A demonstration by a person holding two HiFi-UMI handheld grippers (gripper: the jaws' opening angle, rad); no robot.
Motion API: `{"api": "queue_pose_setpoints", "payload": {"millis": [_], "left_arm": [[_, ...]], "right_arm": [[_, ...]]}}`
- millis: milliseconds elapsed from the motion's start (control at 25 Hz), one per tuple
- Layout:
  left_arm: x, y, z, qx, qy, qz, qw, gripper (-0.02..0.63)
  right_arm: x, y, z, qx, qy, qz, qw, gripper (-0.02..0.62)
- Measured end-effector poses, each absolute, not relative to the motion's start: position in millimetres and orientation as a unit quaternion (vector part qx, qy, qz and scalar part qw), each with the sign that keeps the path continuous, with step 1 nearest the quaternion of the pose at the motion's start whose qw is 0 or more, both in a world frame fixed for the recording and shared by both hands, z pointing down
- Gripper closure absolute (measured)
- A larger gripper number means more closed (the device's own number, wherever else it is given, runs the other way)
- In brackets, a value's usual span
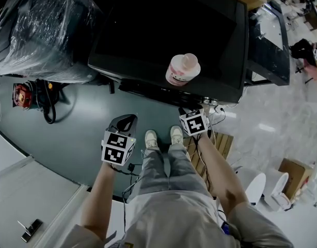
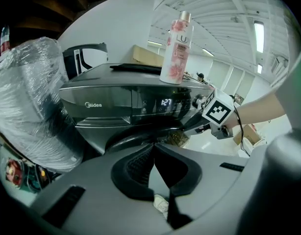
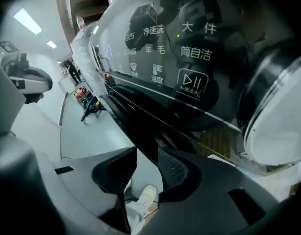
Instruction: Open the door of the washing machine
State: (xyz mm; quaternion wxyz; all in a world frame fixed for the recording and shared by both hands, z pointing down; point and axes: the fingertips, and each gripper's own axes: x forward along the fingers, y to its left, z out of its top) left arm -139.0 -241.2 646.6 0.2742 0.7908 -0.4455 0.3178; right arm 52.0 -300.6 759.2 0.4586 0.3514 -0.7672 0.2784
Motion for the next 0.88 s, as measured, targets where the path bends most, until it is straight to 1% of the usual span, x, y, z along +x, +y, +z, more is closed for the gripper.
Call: {"api": "queue_pose_setpoints", "payload": {"millis": [200, 400, 560, 880], "left_arm": [[-146.2, -221.9, 666.4, 0.773, -0.455, 0.326, 0.297, 0.586], [-144.3, -197.4, 677.1, 0.776, -0.449, 0.314, 0.313, 0.586], [-150.2, -173.5, 688.4, 0.766, -0.451, 0.327, 0.321, 0.585], [-163.5, -126.4, 695.2, 0.752, -0.465, 0.309, 0.350, 0.586]], "right_arm": [[53.2, -296.8, 761.7, 0.358, -0.764, 0.287, 0.454, 0.439], [49.6, -275.3, 763.0, 0.358, -0.749, 0.320, 0.457, 0.437], [41.8, -252.5, 763.8, 0.350, -0.739, 0.347, 0.459, 0.439], [35.7, -207.2, 769.5, 0.333, -0.714, 0.385, 0.480, 0.443]]}}
